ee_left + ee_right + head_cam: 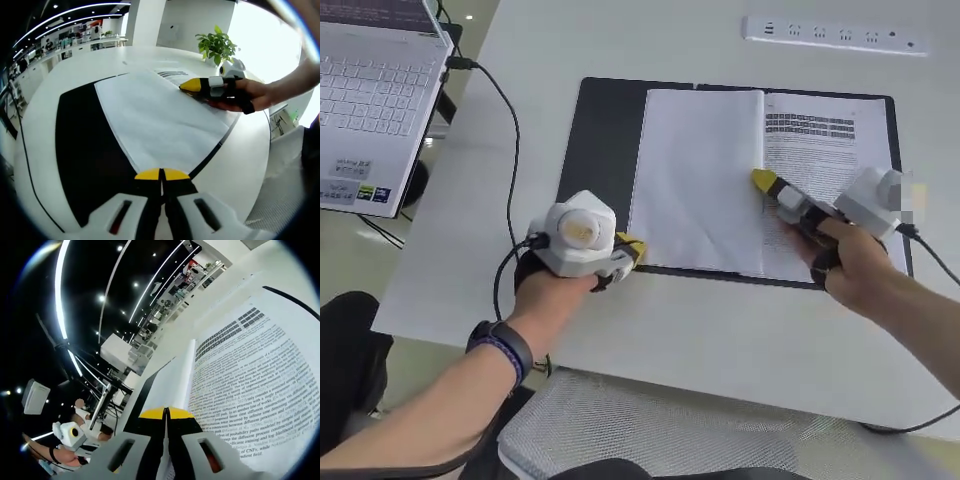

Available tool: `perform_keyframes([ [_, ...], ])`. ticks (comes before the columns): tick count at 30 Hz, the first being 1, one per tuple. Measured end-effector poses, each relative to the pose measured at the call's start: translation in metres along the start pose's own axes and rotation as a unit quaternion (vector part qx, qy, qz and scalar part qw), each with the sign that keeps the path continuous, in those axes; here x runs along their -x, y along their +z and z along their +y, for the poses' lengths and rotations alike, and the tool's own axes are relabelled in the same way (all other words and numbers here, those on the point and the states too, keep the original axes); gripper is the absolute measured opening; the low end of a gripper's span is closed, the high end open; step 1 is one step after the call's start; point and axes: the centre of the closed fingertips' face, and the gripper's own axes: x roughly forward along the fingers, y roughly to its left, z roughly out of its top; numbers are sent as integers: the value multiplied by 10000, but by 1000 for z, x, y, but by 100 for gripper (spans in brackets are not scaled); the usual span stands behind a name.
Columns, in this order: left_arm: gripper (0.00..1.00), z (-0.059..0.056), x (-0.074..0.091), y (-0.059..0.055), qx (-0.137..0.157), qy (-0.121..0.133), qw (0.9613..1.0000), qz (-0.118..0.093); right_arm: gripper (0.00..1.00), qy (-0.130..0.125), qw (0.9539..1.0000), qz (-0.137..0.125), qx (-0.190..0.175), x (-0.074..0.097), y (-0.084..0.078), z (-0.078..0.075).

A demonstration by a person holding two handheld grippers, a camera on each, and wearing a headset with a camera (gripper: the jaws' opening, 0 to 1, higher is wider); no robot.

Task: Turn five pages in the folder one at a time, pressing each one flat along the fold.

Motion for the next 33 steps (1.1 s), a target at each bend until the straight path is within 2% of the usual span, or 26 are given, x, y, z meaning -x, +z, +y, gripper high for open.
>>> perform_keyframes([
  [9, 0, 0, -1, 0, -31, 1, 10000, 12, 0, 44, 9999, 126, 34, 18, -21, 5],
  [21, 0, 5, -4, -2, 37, 3, 10000, -23, 0, 114, 9997, 225, -75, 40, -50, 13],
  [33, 0, 7, -7, -5, 72, 27, 10000, -48, 0, 75, 9995, 238, -215, 58, -67, 16],
])
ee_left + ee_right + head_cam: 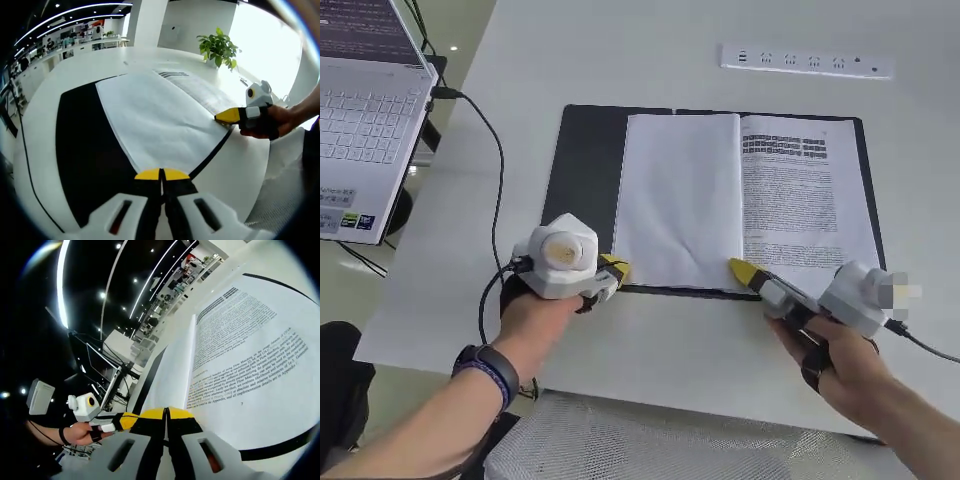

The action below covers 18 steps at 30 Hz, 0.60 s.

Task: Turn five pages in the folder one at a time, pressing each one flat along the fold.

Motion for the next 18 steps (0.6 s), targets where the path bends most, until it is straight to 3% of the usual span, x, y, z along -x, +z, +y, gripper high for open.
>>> perform_keyframes([
  [10, 0, -1, 0, -1, -41, -17, 10000, -12, 0, -131, 9999, -47, -100, 5, -6, 2],
  [18, 0, -1, 0, 0, -83, -18, 10000, 33, 0, -146, 9997, -17, -171, 11, -6, -7],
])
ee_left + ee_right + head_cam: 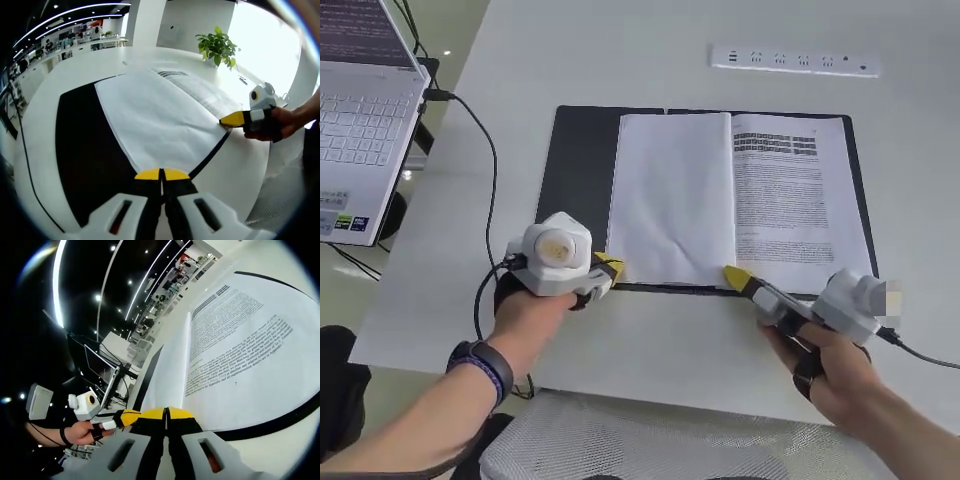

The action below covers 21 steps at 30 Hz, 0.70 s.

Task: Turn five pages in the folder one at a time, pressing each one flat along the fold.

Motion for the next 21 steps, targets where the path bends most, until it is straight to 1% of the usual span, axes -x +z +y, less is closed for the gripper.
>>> perform_keyframes([
  [4, 0, -1, 0, 0, -27, 4, 10000, 30, 0, -38, 10000, 57, 14, -1, -1, -2],
  [8, 0, -2, 0, 0, -129, 45, 9999, 85, 0, -123, 9998, 129, 79, -1, -2, -5],
  [13, 0, -2, 0, 0, -75, 92, 9999, 76, 0, -213, 9995, 194, 151, -1, -2, -6],
  [14, 0, -1, 1, 0, -45, 79, 9999, 82, 0, -233, 9993, 210, 181, -1, -2, -6],
  [16, 0, -2, 1, 1, 99, -56, 9999, 47, 0, -262, 9990, 263, 255, -1, -3, -6],
  [17, 1, -3, 1, 1, 268, -136, 9995, 23, 0, -272, 9986, 312, 326, -1, -3, -6],
  [18, 2, -3, 2, 1, 315, -172, 9994, 17, 0, -270, 9983, 356, 377, -1, -3, -5],
  [19, 3, -3, 2, 1, 292, -160, 9994, 21, 1, -251, 9981, 387, 420, 0, -3, -3],
  [21, 9, -8, 3, 2, 321, -261, 9991, -7, 4, -214, 9974, 465, 509, 0, -2, 2],
])
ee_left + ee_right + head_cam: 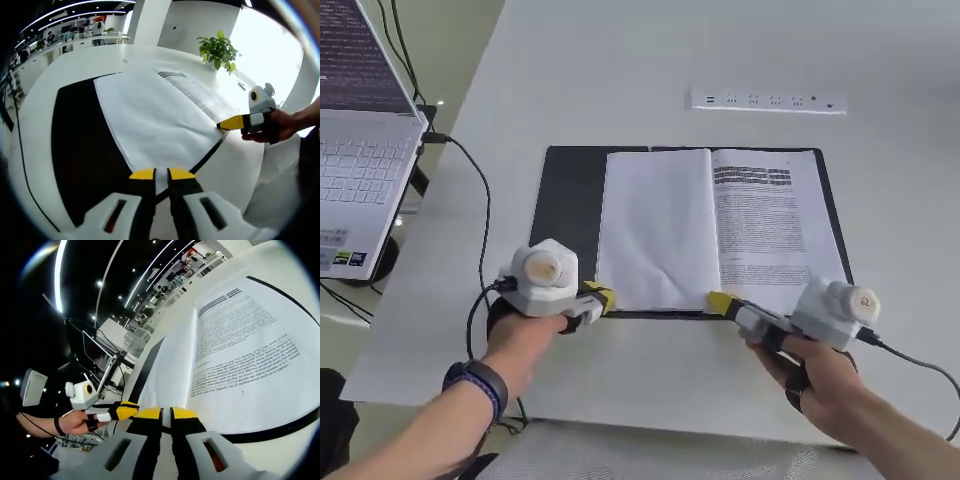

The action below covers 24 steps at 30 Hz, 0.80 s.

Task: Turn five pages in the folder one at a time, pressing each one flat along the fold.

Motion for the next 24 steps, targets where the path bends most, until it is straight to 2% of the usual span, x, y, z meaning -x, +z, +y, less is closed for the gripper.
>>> perform_keyframes([
  [1, 14, -6, 1, 2, 34, -93, 9999, -27, 7, 4, 10000, -12, 15, 1, 2, 2],
  [4, 25, -13, 5, 4, -38, -157, 9999, -55, 19, 136, 9998, -124, 36, 4, 14, 10],
  [7, 26, -16, 9, 7, -109, -149, 9998, -88, 26, 20, 9988, -48, 492, 10, 22, 9],
  [10, 30, -17, 16, 12, -155, -124, 9997, -154, 29, 32, 9981, -155, 597, 19, 33, 14],
  [14, 32, -18, 26, 18, -262, -76, 9993, -249, 33, -88, 9959, -168, 881, 32, 44, 8],
  [16, 31, -18, 30, 20, -299, -68, 9991, -279, 35, -146, 9940, -132, 1073, 40, 48, 6],
  [19, 32, -18, 38, 24, -374, -35, 9987, -350, 40, -362, 9890, -46, 1431, 56, 51, -2],
  [21, 33, -17, 45, 28, -416, 11, 9983, -415, 46, -379, 9876, -25, 1526, 65, 53, -3],
  [24, 36, -18, 55, 32, -473, 76, 9976, -506, 49, -470, 9833, 17, 1756, 79, 56, -6],
])
